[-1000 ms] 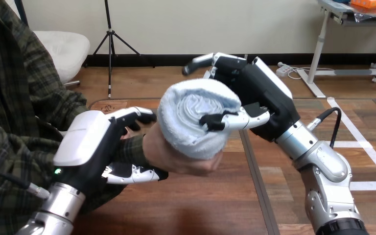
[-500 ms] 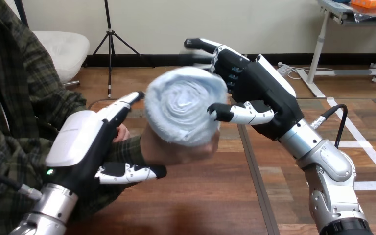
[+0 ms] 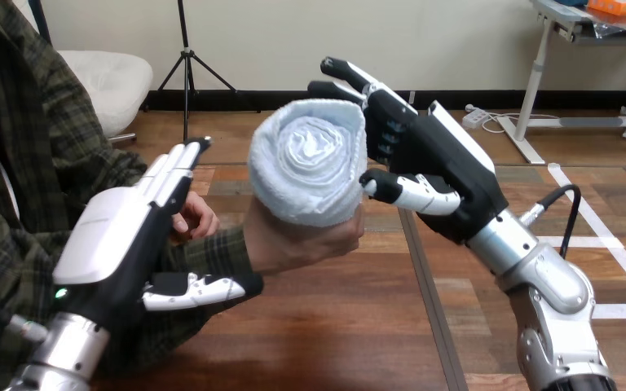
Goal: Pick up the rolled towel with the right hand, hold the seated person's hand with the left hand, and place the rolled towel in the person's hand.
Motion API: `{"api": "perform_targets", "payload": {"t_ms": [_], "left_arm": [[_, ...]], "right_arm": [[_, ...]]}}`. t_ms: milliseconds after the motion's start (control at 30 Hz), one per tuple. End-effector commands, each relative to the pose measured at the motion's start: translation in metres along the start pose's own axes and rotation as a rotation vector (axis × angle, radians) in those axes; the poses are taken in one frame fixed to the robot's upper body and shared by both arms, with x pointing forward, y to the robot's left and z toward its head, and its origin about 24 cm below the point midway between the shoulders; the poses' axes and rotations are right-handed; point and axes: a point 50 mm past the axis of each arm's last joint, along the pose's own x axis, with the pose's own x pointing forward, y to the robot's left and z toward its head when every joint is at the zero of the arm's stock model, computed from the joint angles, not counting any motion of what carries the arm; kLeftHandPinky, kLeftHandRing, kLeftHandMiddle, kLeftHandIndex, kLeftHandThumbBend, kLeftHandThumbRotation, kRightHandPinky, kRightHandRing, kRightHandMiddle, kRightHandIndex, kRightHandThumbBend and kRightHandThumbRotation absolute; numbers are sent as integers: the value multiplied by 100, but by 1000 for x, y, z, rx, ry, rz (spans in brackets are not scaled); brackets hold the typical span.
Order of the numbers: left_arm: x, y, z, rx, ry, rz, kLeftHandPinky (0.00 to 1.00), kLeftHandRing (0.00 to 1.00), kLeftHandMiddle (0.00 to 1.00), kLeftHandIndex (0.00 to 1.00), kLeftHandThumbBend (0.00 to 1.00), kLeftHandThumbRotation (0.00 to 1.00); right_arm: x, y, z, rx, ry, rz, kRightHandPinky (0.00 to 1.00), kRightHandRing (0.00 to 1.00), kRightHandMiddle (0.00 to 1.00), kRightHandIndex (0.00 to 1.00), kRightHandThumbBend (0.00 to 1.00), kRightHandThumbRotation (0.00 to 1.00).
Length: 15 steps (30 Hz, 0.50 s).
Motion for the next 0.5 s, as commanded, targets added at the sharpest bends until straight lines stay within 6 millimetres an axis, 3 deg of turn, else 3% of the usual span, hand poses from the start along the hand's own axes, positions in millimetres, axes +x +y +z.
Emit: {"api": "perform_targets", "payload": {"t_ms": [0, 467], "left_arm": [[5, 14, 7, 9, -73, 47, 91, 100, 100, 100, 100, 63], [-5, 10, 2, -175, -107, 50, 97, 100, 100, 100, 100, 70]], "right_arm": [[-5, -10, 6, -47, -19, -32, 86, 93, 90, 95, 100, 60], [-24, -12, -6, -62, 18, -72, 82, 89, 87, 93, 100, 66]]}}
